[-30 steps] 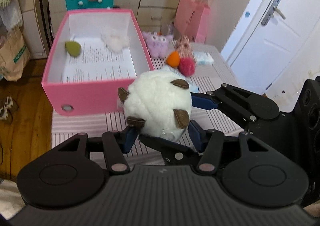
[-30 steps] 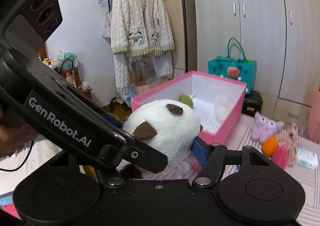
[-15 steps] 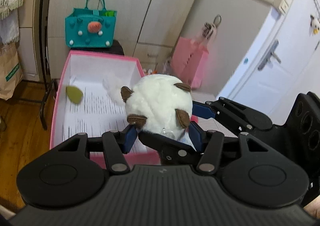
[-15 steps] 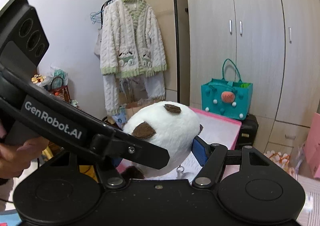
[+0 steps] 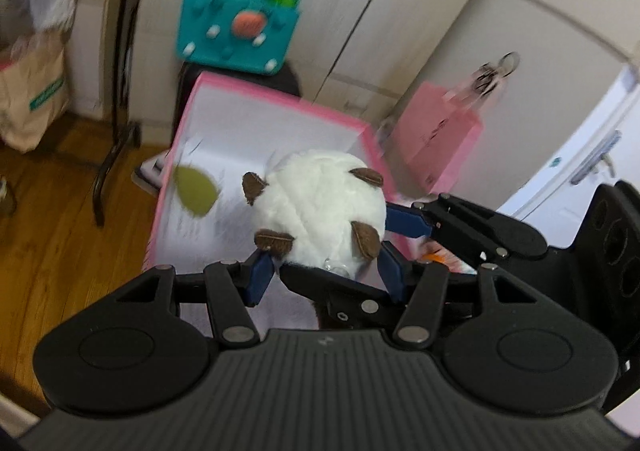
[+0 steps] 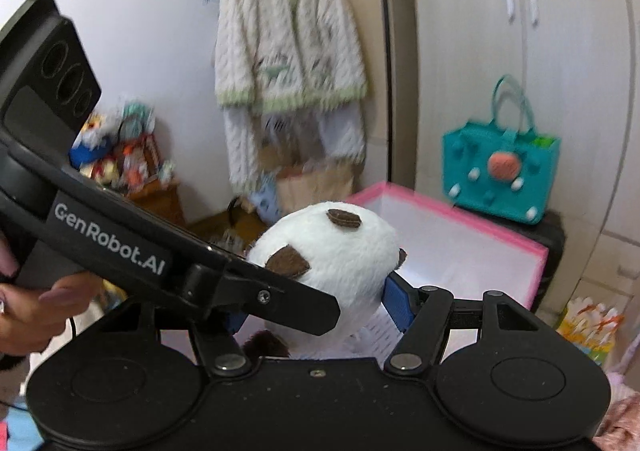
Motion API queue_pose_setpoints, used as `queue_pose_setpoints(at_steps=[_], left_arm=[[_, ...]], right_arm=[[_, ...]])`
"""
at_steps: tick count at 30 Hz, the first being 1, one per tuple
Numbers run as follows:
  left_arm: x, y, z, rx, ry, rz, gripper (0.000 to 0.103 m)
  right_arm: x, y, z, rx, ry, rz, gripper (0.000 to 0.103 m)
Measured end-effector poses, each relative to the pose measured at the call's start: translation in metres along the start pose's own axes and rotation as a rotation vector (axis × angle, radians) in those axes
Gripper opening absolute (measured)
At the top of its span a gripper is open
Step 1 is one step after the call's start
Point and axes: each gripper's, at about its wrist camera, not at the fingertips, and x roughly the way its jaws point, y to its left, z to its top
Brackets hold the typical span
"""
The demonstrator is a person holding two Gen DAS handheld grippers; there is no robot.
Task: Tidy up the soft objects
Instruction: 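Carry the plush toy with both tools toward the pink box, then open both tools to drop the plush toy into the pink box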
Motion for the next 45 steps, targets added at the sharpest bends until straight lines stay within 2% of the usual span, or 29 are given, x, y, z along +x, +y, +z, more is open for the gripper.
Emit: queue_pose_setpoints(at_steps=[6, 11, 15, 20, 22, 25, 29, 37, 45], left_arm=[[0.01, 0.017, 0.001, -0.035, 0.033, 0.069, 0.055], [0.014, 0.022, 0.003, -0.019, 0.049, 0.094, 0.055], [0.015, 0.024, 0.003, -0.017, 0.042, 0.107, 0.055], [0.013, 0.026, 0.0, -0.051, -0.004, 0.143, 0.056], [0.008, 0.025, -0.002, -0.039, -0.037, 0.167, 0.056], [-0.003, 0.02, -0.003, 0.001, -0.106, 0.207, 0.057], [-0.015, 0.015, -0.004, 0.033, -0.14, 0.213, 0.057], [-0.033, 0.0, -0.014, 0.106, -0.123, 0.197, 0.057], [-0.073, -0.04, -0.024, 0.2, -0.151, 0.155, 0.059]], right_arm=[[0.031, -0.003, 0.005, -0.034, 0.109, 0.062, 0.072], [0.041, -0.007, 0.006, -0.05, 0.149, 0.107, 0.072], [0.046, -0.004, 0.007, -0.072, 0.181, 0.105, 0.073], [0.053, -0.006, 0.013, -0.066, 0.216, 0.094, 0.073], [0.055, -0.006, 0.012, -0.071, 0.234, 0.079, 0.065], [0.052, -0.008, 0.01, -0.077, 0.22, 0.068, 0.062], [0.041, -0.015, 0.01, -0.04, 0.198, 0.09, 0.062], [0.006, -0.025, 0.005, 0.017, 0.169, 0.092, 0.062], [-0.054, -0.02, 0.009, 0.048, 0.13, 0.071, 0.063]])
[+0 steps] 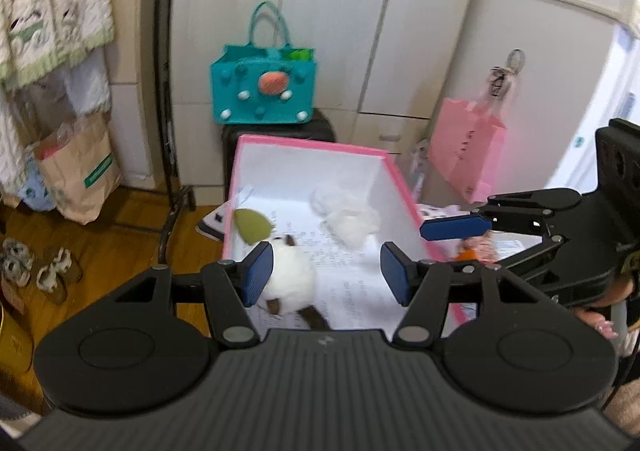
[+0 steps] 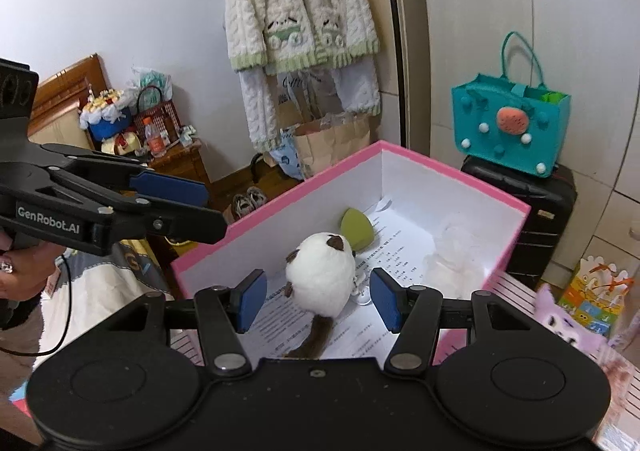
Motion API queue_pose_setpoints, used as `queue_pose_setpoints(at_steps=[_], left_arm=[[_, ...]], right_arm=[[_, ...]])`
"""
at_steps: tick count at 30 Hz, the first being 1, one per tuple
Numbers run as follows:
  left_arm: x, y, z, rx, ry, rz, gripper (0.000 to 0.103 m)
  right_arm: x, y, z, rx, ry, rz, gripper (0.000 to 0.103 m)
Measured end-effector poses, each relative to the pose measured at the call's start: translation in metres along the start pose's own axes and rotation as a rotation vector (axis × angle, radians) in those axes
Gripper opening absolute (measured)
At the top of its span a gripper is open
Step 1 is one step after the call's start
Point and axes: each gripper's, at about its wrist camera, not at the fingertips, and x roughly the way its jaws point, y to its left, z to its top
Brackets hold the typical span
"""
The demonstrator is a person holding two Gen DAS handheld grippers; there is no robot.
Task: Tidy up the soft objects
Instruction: 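Open both tools to drop the plush toy into the pink box, then move both tools back to the blue-and-white wet-wipe pack on the table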
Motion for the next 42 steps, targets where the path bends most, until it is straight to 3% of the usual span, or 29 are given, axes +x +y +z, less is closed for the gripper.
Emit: queue_pose_setpoints(at_steps=[7, 15, 22, 30, 39, 42], left_arm=[[-0.02, -0.033, -0.01, 0.039, 0.074, -0.145, 0.062], [-0.024, -0.082, -0.028, 0.173, 0.12, -0.199, 0.063], [-0.014, -0.116, -0.038, 0.245, 0.159, -0.251, 0.064], [0.017, -0.141, -0.055, 0.264, 0.234, -0.31, 0.064], [0.048, -0.162, -0.087, 0.284, 0.236, -0.341, 0.064], [0.057, -0.161, -0.092, 0.232, 0.236, -0.389, 0.064]], right_arm=[[-0.05, 0.007, -0.03, 0.025, -0.034, -0.023, 0.063], [-0.11, 0.009, -0.079, 0.029, -0.091, -0.082, 0.064], [-0.138, 0.001, -0.112, 0.056, -0.086, -0.142, 0.067], [-0.136, -0.011, -0.153, 0.101, -0.04, -0.14, 0.074], [-0.109, -0.024, -0.19, 0.101, 0.013, -0.121, 0.078], [-0.098, -0.036, -0.197, 0.128, 0.034, -0.096, 0.078]])
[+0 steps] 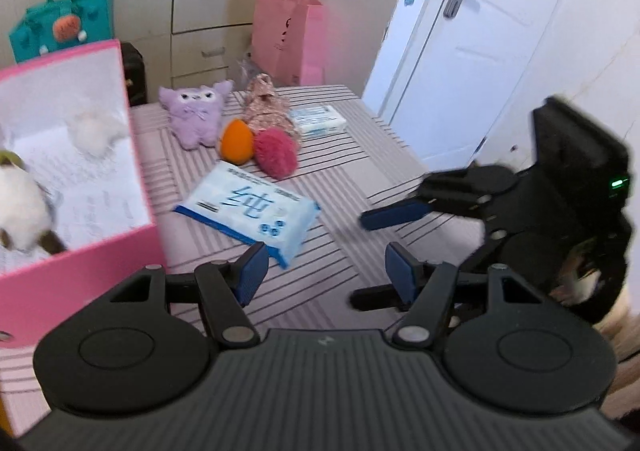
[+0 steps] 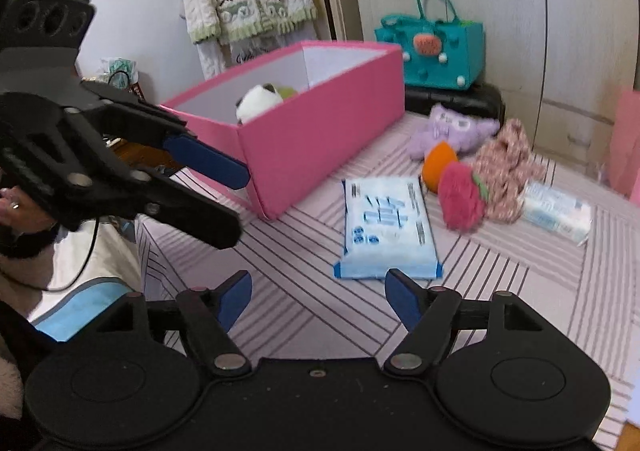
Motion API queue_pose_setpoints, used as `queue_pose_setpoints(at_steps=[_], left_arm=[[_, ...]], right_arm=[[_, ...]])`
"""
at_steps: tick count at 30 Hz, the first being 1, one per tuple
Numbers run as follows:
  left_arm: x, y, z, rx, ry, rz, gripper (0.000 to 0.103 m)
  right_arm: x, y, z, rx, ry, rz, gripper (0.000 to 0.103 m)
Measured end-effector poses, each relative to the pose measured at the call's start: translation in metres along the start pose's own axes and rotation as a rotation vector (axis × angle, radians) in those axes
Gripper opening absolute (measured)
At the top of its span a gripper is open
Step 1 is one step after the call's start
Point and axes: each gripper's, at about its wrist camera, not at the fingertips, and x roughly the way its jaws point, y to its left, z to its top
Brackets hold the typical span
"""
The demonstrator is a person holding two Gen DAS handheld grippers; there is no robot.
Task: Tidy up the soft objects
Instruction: 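Move both tools back to the blue-and-white wet-wipe pack on the table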
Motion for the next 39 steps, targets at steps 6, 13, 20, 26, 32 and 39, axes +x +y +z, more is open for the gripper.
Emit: queue_pose_setpoints(at_steps=[6, 13, 20, 26, 32, 39], left_arm=[[0.022, 0.004, -0.01, -0.066, -0.055, 0.022, 0.064], [0.049, 0.011, -0.024, -0.17, -0.103, 0.061, 0.064], [0.075, 0.014, -0.033, -0.303, -0.17, 0.117, 0.063], [0.077, 0.008, -0.036, -0.315, -0.334, 0.304, 0.064], [0.088, 0.011, -0.034, -0.311, -0.314, 0.311, 0.063], [0.095, 0.015, -0.034, -0.304, -0.311, 0.345, 0.061]], right_arm=[[0.018, -0.017, -0.007, 0.021, -0.009, 0.003, 0.083], [0.036, -0.02, -0.01, -0.027, -0.007, -0.059, 0.085], [0.041, -0.016, -0.006, -0.108, -0.054, -0.132, 0.085], [0.048, -0.021, -0.003, -0.083, -0.059, -0.203, 0.087], [0.056, -0.036, -0.002, -0.004, -0.057, -0.162, 0.087], [0.062, -0.037, 0.0, 0.005, -0.048, -0.13, 0.089]])
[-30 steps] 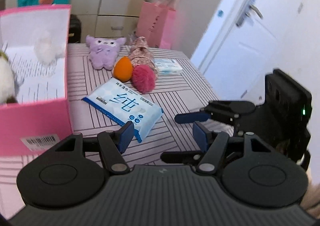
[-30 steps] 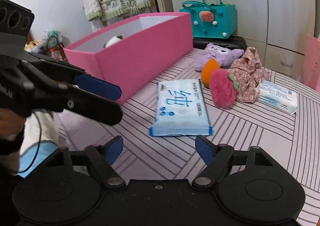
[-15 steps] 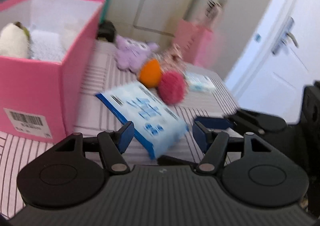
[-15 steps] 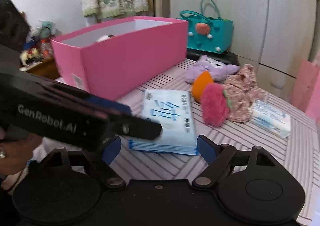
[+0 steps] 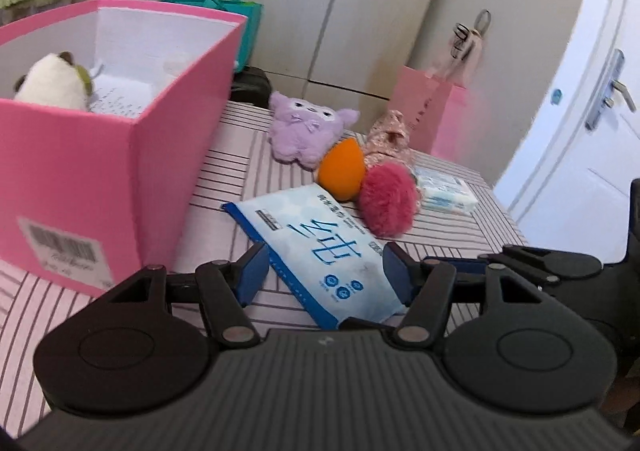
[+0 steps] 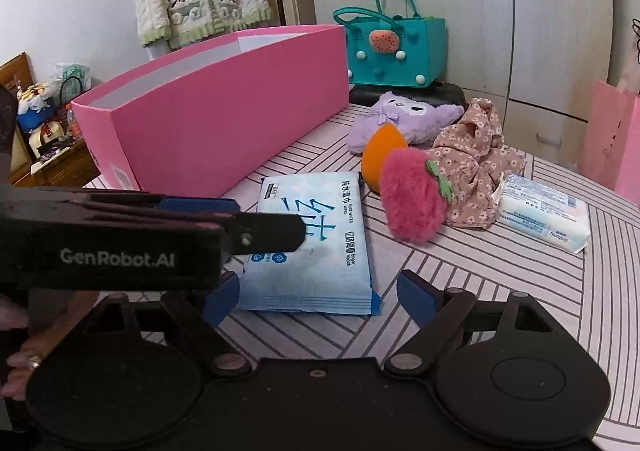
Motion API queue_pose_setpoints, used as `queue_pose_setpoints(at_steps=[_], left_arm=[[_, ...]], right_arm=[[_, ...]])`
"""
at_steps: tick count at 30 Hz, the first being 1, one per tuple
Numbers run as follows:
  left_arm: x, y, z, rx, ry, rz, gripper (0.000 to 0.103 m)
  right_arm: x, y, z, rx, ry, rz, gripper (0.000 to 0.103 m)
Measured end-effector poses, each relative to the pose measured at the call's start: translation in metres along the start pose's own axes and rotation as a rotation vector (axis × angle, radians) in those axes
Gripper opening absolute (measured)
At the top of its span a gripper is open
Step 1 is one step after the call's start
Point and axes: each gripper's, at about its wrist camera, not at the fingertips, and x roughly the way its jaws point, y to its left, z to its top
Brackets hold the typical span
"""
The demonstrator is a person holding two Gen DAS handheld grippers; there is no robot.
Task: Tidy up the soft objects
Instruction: 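Move both tools back to the blue-and-white wet-wipe pack on the table, then grasp the wet-wipe pack with the left tool while the right tool pinches it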
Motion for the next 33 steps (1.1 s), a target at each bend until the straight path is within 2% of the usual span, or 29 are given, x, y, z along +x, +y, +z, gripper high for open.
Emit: queue_pose_setpoints(at_steps=[3, 8, 11, 19, 21, 24, 27, 30, 33], left_arm=[[0.002, -0.002, -0.001, -0.002, 0.008, 0.009, 0.061], [0.008, -0.001, -0.005, -0.02, 0.055, -0.015, 0.06], [0.007, -0.002, -0.007, -0.004, 0.051, -0.016, 0.06], [0.0, -0.003, -0.011, 0.003, 0.048, -0.081, 0.055], [-0.001, -0.005, -0.012, 0.021, 0.052, -0.083, 0.055], [-0.004, -0.002, -0.01, 0.004, 0.086, -0.119, 0.055], [-0.007, 0.002, -0.008, -0.014, 0.131, -0.149, 0.054], [-0.005, 0.006, -0.008, -0.039, 0.158, -0.144, 0.054], [-0.004, 0.008, -0.007, -0.07, 0.155, -0.153, 0.055]], right_arm=[[0.002, 0.005, -0.001, 0.003, -0.006, 0.025, 0.089], [0.008, 0.007, -0.003, 0.015, -0.007, 0.018, 0.09], [0.007, 0.01, -0.005, 0.002, -0.011, 0.027, 0.09], [-0.008, 0.011, -0.012, 0.039, -0.048, 0.044, 0.088], [-0.012, 0.012, -0.015, 0.027, -0.038, 0.041, 0.079], [-0.018, 0.009, -0.02, 0.043, -0.011, 0.072, 0.078], [-0.023, 0.008, -0.025, 0.051, -0.013, 0.066, 0.074], [-0.025, 0.004, -0.027, 0.058, -0.02, 0.075, 0.075], [-0.023, 0.002, -0.026, 0.044, -0.02, 0.066, 0.082]])
